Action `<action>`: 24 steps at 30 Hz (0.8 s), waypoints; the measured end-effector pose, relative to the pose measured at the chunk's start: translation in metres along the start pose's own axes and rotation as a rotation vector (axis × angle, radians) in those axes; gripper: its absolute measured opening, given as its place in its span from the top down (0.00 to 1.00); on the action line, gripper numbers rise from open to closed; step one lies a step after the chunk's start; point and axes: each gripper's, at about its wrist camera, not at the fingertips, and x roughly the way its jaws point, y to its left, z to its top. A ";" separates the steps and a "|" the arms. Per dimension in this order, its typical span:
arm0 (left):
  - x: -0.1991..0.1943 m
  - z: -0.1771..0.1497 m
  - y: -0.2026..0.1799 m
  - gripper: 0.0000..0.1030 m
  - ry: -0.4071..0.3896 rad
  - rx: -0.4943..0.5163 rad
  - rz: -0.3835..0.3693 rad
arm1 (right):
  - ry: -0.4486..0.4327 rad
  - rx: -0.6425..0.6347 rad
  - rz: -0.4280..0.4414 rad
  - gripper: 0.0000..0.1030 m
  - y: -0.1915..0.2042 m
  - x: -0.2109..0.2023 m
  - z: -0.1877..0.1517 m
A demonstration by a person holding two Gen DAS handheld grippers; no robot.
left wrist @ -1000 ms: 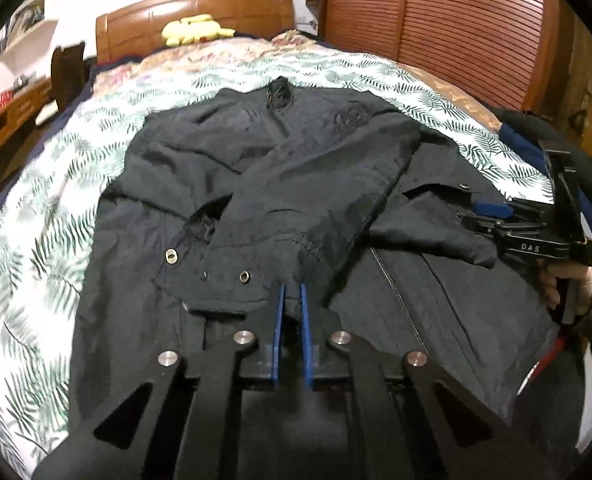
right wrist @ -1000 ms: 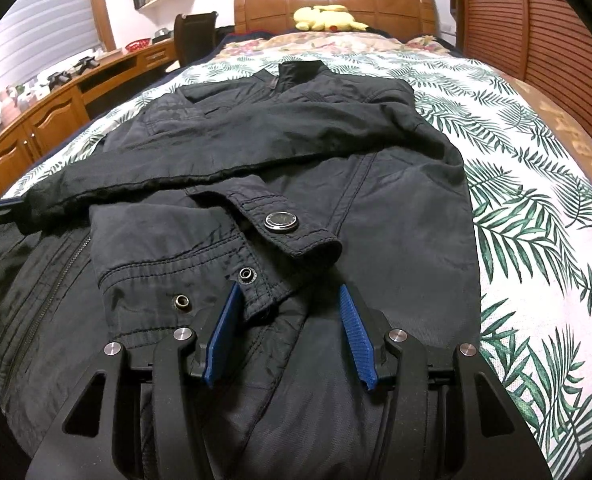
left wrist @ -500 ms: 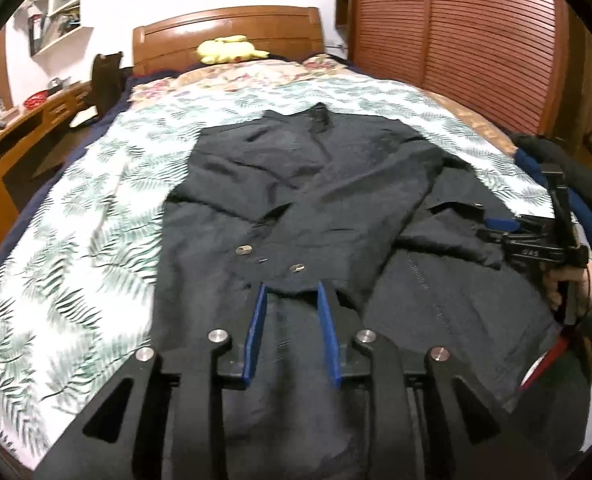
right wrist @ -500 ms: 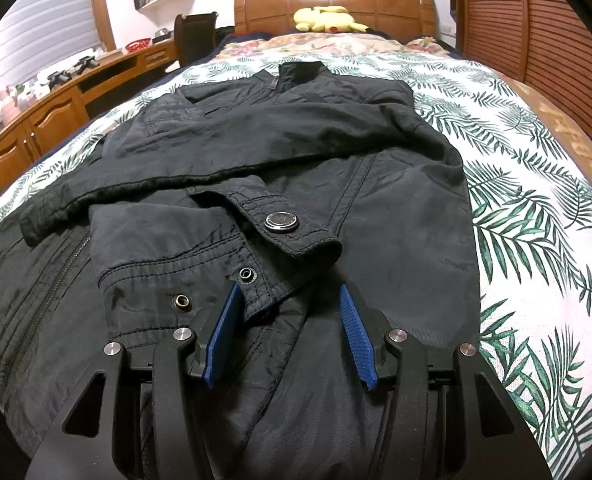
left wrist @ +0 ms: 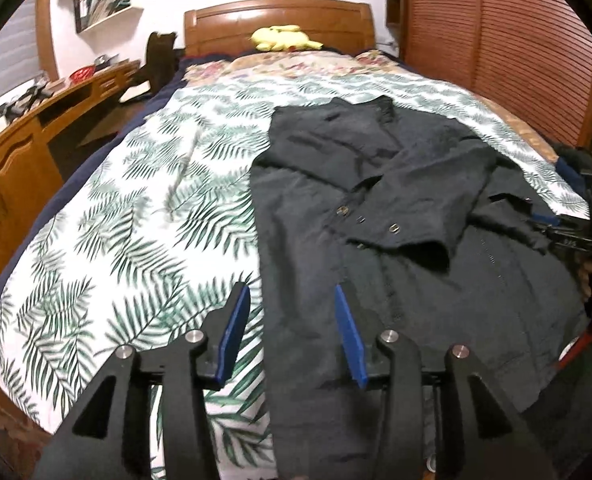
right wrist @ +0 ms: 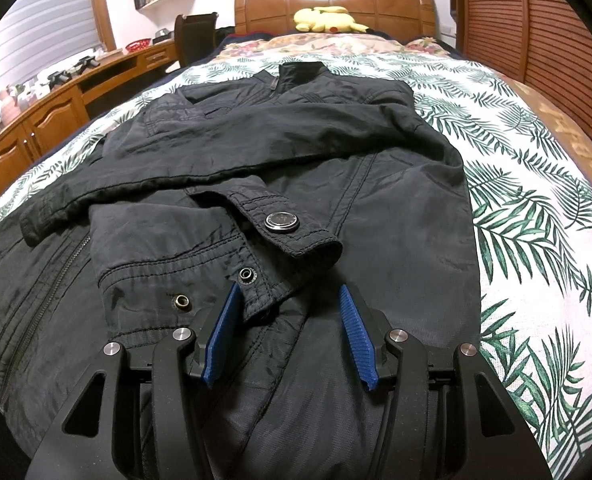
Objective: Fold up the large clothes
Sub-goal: 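Move both open tools to the jacket's hem edge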
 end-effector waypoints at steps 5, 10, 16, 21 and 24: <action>0.013 -0.013 0.005 0.59 0.028 -0.022 0.025 | 0.009 0.020 0.028 0.47 -0.003 0.000 0.001; 0.019 -0.022 0.004 0.59 0.053 -0.032 0.020 | 0.061 0.025 0.060 0.44 -0.007 -0.005 0.009; 0.017 -0.036 0.004 0.59 0.069 -0.044 0.020 | 0.065 -0.007 -0.016 0.44 -0.007 -0.041 0.002; 0.011 -0.045 0.004 0.59 0.072 -0.052 0.018 | 0.079 0.016 -0.047 0.44 -0.019 -0.075 -0.021; 0.005 -0.048 0.005 0.59 0.061 -0.068 0.007 | 0.117 -0.006 -0.081 0.44 -0.024 -0.087 -0.037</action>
